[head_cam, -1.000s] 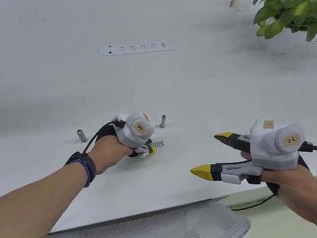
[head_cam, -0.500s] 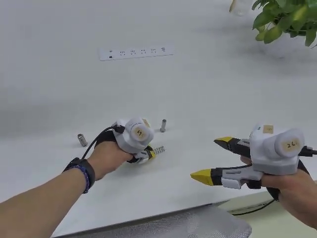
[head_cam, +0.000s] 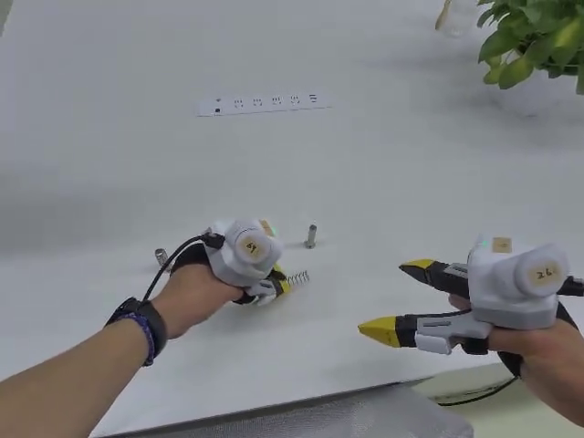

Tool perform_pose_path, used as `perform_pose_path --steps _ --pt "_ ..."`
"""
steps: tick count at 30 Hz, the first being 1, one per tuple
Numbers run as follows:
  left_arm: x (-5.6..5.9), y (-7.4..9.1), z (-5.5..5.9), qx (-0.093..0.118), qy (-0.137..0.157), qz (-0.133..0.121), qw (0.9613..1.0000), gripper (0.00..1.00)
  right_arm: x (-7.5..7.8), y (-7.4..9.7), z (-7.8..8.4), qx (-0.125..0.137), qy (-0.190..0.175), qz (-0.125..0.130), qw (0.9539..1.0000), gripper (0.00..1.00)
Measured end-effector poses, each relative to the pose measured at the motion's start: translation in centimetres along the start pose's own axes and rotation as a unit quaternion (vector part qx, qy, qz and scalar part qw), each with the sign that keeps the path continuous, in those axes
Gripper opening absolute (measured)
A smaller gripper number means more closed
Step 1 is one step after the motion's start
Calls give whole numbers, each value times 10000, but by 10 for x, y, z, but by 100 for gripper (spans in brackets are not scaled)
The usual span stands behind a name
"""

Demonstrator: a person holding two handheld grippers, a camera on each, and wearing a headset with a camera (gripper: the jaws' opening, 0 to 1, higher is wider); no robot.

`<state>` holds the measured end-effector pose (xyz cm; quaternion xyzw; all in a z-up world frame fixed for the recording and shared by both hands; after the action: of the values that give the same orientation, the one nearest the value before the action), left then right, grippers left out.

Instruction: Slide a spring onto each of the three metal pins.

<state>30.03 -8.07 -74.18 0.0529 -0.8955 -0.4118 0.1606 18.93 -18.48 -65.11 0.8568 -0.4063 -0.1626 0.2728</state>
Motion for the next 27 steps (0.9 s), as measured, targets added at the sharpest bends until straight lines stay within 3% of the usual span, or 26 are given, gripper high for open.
perform_pose_path --steps 8,27 --pt "-3 24 0 159 -48 -73 9998 2 -3 -6 -3 24 48 -117 9999 72" --pt "9 74 2 481 -250 -187 9984 2 -12 -31 -19 61 299 -490 9983 70"
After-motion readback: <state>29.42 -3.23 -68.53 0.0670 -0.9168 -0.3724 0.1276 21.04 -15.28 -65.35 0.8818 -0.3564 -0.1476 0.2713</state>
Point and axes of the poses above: the centre of the closed fingertips' face, and the gripper's own axes: y roughly backward along the fingers, x roughly to its right, z roughly out of its underside, the point moved 3 cm from there along y, roughly backward along the fingers, and after that the axes turned 15 degrees about y, right-handed, at the moved point
